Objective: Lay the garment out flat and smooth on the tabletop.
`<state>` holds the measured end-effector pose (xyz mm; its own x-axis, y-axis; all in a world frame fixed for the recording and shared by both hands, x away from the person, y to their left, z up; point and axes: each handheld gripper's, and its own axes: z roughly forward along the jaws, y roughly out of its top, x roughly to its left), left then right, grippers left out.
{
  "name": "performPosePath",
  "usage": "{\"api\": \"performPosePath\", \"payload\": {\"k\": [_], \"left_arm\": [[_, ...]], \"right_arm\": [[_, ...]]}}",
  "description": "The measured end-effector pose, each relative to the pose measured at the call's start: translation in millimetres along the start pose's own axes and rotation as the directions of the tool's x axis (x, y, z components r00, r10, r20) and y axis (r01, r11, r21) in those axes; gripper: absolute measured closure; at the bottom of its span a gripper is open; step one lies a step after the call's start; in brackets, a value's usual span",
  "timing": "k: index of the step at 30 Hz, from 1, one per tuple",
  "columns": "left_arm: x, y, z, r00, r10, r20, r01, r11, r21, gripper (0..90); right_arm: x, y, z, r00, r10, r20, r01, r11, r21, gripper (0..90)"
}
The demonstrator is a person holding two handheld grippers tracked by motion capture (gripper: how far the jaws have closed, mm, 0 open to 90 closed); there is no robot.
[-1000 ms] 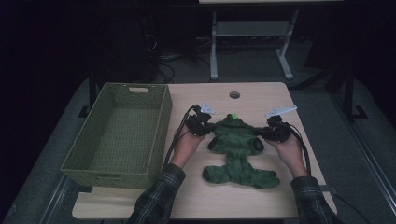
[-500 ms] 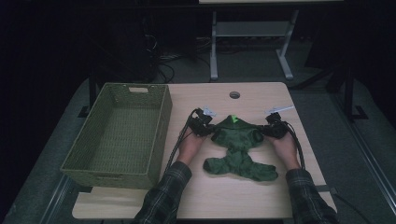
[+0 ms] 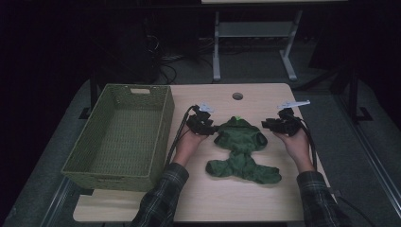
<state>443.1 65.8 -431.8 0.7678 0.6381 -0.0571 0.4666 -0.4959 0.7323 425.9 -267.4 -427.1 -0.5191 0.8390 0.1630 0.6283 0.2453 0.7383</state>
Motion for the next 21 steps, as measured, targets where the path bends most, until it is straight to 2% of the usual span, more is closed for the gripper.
{"api": "performPosePath", "payload": {"k": [3,6,8,13,17,21], "left_arm": [[-4.6,-3.1,-9.1,0.9995,-0.019,0.023,0.019,0.9998,-0.006,51.1],[-11.2,-10.8,-17.0,0.9994,-0.014,0.031,0.014,0.9999,-0.003,46.5],[-14.9,-17.5,-22.1,0.9995,-0.008,0.031,0.008,1.0,0.001,43.2],[-26.9,-37.2,-32.8,0.9998,0.013,0.012,-0.013,0.9998,0.013,34.1],[-36.6,-51.2,-42.7,0.9999,0.016,0.004,-0.016,0.9998,0.011,30.8],[-46.6,-66.4,-52.0,0.9997,0.023,-0.01,-0.023,0.9997,0.011,26.8]], "right_arm": [[0.3,-0.9,-8.0,1.0,0.005,-0.007,-0.005,1.0,0.004,66.0],[0.6,-3.8,-14.3,0.9997,0.019,-0.017,-0.019,1.0,0.022,66.6],[2.0,-6.0,-19.1,0.9997,0.017,-0.017,-0.016,1.0,0.014,66.5],[10.1,-12.2,-31.0,0.9998,0.007,-0.02,-0.007,1.0,-0.002,64.1],[19.9,-15.6,-37.9,0.9998,-0.005,-0.02,0.005,1.0,-0.023,63.6],[31.1,-20.9,-39.9,0.9992,-0.01,-0.04,0.009,1.0,-0.017,63.6]]}}
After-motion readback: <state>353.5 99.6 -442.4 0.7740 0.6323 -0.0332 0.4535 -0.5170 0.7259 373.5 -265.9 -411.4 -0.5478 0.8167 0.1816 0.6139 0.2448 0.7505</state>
